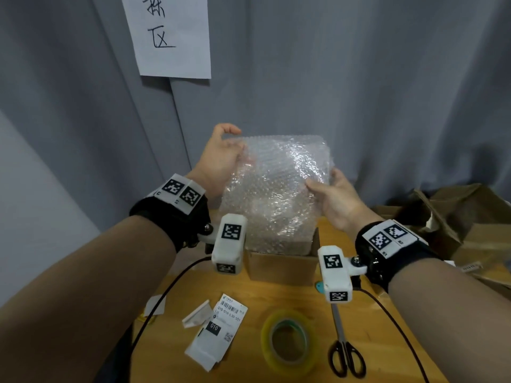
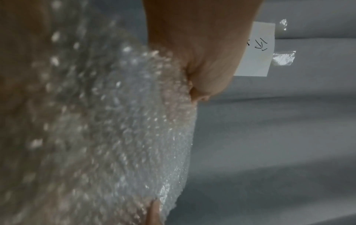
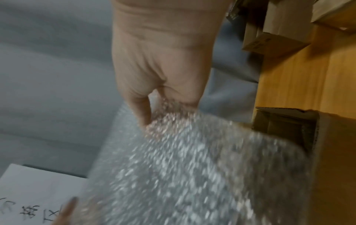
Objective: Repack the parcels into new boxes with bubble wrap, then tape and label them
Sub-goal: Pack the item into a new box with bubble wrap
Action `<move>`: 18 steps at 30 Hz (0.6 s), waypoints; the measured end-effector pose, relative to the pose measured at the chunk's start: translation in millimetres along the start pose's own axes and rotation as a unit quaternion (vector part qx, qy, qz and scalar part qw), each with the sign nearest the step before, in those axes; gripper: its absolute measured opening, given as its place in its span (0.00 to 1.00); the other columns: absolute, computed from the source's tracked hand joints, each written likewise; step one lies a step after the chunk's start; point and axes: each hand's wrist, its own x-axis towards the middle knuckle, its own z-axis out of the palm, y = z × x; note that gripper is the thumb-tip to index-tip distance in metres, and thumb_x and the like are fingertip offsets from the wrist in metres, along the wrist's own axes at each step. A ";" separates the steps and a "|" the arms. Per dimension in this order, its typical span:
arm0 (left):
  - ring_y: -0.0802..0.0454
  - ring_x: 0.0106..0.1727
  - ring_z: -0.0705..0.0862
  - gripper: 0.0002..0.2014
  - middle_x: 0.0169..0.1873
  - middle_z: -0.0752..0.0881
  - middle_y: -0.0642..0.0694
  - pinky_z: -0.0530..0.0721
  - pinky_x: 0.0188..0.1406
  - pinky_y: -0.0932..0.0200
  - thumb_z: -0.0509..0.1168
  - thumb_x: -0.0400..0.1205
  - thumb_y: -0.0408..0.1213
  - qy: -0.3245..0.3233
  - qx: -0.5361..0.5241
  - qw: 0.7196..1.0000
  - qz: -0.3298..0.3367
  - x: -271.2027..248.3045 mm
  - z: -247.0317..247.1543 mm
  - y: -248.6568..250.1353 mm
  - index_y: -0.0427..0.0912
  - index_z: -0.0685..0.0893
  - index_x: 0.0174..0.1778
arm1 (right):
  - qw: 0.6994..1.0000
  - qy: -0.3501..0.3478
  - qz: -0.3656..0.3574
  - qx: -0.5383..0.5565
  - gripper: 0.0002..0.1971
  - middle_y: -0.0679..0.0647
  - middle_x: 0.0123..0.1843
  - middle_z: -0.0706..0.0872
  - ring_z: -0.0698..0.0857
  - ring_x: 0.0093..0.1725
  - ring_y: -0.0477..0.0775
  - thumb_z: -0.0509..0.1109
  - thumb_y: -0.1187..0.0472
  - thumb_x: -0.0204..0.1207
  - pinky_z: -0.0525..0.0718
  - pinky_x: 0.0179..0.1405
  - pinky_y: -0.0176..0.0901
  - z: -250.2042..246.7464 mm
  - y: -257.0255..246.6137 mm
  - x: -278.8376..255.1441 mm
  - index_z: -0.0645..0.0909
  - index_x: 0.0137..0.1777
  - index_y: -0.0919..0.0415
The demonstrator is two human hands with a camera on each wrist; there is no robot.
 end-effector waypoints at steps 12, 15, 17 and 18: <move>0.59 0.53 0.87 0.23 0.58 0.84 0.42 0.84 0.58 0.61 0.73 0.76 0.31 -0.161 0.153 0.970 -0.098 -1.9 -0.6 -23.4 0.37 0.76 0.67 | 0.978 0.012 -0.063 -0.198 0.25 0.51 0.28 0.73 0.70 0.26 0.45 0.56 0.68 0.86 0.70 0.26 0.36 -9.7 -31.7 7.1 0.62 0.81 0.54; 0.62 0.41 0.88 0.06 0.44 0.87 0.45 0.86 0.44 0.62 0.71 0.78 0.31 -0.160 0.236 0.958 -0.032 -2.7 1.1 -16.0 0.43 0.83 0.48 | 0.964 -0.025 -0.066 -0.255 0.16 0.46 0.33 0.74 0.72 0.32 0.45 0.56 0.54 0.87 0.72 0.33 0.36 -9.2 -43.9 0.8 0.73 0.70 0.57; 0.48 0.49 0.86 0.13 0.49 0.85 0.40 0.85 0.51 0.52 0.74 0.76 0.37 -0.125 0.352 0.928 0.016 3.1 0.3 -16.0 0.38 0.83 0.54 | 0.922 -0.076 -0.082 -0.370 0.25 0.45 0.52 0.80 0.80 0.50 0.48 0.65 0.42 0.79 0.79 0.51 0.41 -10.0 -53.6 -5.3 0.72 0.70 0.54; 0.45 0.49 0.83 0.14 0.49 0.83 0.40 0.83 0.49 0.55 0.74 0.76 0.40 -0.107 0.398 0.910 0.047 5.4 1.3 -16.4 0.36 0.83 0.53 | 0.886 -0.093 -0.085 -0.446 0.34 0.48 0.62 0.79 0.79 0.61 0.51 0.71 0.39 0.72 0.78 0.61 0.45 -10.2 -57.2 -5.5 0.71 0.74 0.56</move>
